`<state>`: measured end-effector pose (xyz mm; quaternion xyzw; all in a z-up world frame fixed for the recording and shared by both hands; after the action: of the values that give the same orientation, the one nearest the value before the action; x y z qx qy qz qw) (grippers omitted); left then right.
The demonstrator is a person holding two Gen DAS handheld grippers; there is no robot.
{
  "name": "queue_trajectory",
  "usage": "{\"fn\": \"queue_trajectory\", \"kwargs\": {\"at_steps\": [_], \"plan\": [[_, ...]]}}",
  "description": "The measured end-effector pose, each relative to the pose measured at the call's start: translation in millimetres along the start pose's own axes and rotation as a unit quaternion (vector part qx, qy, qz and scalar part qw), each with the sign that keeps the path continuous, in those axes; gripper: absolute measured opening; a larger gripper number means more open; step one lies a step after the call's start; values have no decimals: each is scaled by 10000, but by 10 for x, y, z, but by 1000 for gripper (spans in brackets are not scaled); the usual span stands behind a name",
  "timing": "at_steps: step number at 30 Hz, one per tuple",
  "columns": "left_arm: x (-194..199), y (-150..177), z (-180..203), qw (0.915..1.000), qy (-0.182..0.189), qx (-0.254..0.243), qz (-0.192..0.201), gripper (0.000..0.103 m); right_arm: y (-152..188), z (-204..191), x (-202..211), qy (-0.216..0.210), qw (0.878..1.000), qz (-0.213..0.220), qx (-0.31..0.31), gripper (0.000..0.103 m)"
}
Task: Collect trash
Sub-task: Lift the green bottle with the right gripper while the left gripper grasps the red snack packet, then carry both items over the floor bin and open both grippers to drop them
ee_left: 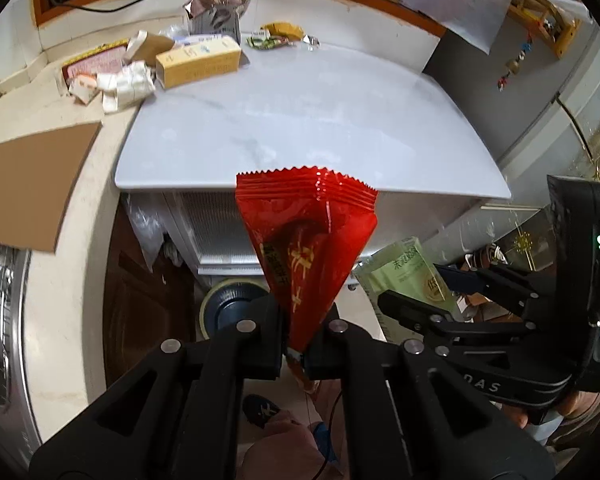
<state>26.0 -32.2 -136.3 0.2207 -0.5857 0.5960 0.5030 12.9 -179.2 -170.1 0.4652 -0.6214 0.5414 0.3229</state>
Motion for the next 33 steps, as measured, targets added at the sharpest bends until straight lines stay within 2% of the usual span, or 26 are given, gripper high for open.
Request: {"fn": "queue_trajectory", "kwargs": {"at_steps": [7, 14, 20, 25, 33], "plan": [[-323, 366, -12, 9991, -244, 158, -311, 4, 291, 111, -324, -109, 9990, -422, -103, 56], [-847, 664, -74, 9966, -451, 455, -523, 4, 362, 316, -852, -298, 9959, -808, -277, 56], [-1514, 1003, -301, 9904, -661, 945, -764, 4, 454, 418, -1569, -524, 9928, -1026, -316, 56], [-2102, 1351, -524, 9822, -800, 1363, -1018, 4, 723, 560, -2365, -686, 9864, -1357, -620, 56], [-2968, 1640, -951, 9739, -840, 1681, -1276, 4, 980, 651, -3431, -744, 9793, -1688, -829, 57]]}}
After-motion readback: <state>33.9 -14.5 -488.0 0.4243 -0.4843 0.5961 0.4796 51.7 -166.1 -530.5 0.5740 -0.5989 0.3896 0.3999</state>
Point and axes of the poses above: each gripper's, at about its wrist camera, not at the fingertips, and x roughly against the way its jaws point, z to its right, y to its underside, the point moved 6 cm from there along -x, roughly the way its jaws point
